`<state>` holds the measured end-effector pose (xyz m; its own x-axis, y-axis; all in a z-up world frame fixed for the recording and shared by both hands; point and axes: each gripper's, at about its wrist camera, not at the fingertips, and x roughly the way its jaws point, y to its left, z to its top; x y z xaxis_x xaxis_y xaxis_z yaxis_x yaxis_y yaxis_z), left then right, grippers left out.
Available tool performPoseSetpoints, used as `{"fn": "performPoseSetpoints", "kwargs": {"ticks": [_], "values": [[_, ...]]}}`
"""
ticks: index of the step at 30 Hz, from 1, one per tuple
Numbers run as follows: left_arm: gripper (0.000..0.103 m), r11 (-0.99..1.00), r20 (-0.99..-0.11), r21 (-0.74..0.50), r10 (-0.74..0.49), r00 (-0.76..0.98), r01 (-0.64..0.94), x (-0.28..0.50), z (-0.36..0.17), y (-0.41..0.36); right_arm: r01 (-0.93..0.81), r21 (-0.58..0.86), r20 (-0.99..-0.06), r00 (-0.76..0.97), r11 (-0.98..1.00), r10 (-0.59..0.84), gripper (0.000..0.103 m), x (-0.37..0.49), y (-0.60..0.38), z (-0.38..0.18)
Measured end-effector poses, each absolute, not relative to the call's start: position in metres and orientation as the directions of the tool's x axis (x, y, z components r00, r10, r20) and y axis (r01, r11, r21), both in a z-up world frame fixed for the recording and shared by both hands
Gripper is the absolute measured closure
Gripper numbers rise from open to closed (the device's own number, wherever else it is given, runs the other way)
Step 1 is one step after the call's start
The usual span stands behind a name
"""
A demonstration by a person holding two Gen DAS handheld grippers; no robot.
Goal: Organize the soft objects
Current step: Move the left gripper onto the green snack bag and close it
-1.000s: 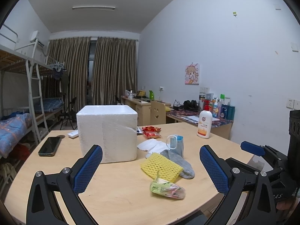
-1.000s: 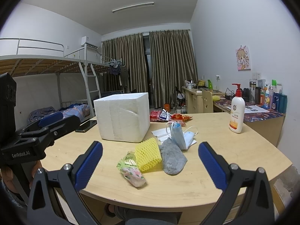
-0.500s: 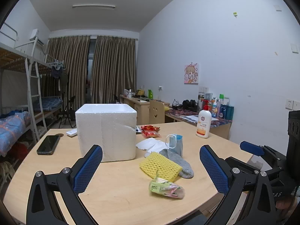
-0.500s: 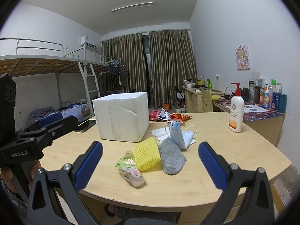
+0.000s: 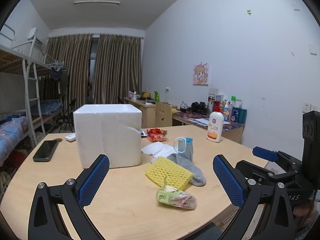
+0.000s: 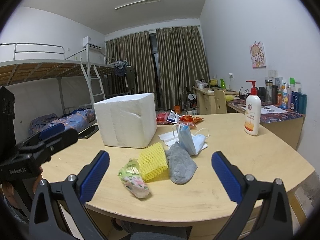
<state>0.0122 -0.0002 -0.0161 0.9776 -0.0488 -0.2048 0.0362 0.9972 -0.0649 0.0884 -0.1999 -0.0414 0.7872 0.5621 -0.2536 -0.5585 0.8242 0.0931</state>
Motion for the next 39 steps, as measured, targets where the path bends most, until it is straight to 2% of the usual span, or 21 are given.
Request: {"fn": "performPoseSetpoints", "kwargs": {"ticks": [6, 14, 20, 26, 29, 34, 39], "values": [[0.0, 0.994, -0.242, -0.074, -0.093, 0.966, 0.077, 0.024, -0.028, -0.001, -0.544, 0.099, -0.278, 0.789, 0.833, 0.548, 0.0, 0.1, -0.202, -0.048], [0.0, 0.981, -0.358, -0.131, -0.178, 0.916, 0.14, 0.05, -0.056, -0.008, -0.518, 0.104, -0.326, 0.788, 0.849, 0.522, 0.0, 0.121, -0.206, -0.06], [0.0, 0.977, -0.449, -0.166, -0.194, 0.872, 0.132, 0.076, -0.079, -0.011, -0.516, 0.101, -0.364, 0.777, 0.851, 0.514, 0.0, 0.136, -0.202, -0.065], [0.0, 0.973, -0.502, -0.2, -0.205, 0.84, 0.118, 0.098, -0.093, -0.007, -0.506, 0.097, -0.392, 0.772, 0.857, 0.5, 0.0, 0.154, -0.2, -0.066], [0.005, 0.968, -0.516, -0.222, -0.221, 0.827, 0.12, 0.105, -0.097, -0.005, -0.505, 0.089, -0.402, 0.771, 0.859, 0.495, 0.0, 0.164, -0.196, -0.066], [0.021, 0.96, -0.551, -0.246, -0.253, 0.795, 0.135, 0.116, -0.104, -0.007, -0.509, 0.07, -0.419, 0.765, 0.858, 0.488, 0.0, 0.179, -0.189, -0.064], [0.026, 0.957, -0.583, -0.257, -0.266, 0.768, 0.136, 0.123, -0.111, -0.009, -0.511, 0.056, -0.436, 0.76, 0.858, 0.482, 0.0, 0.192, -0.186, -0.063]]}}
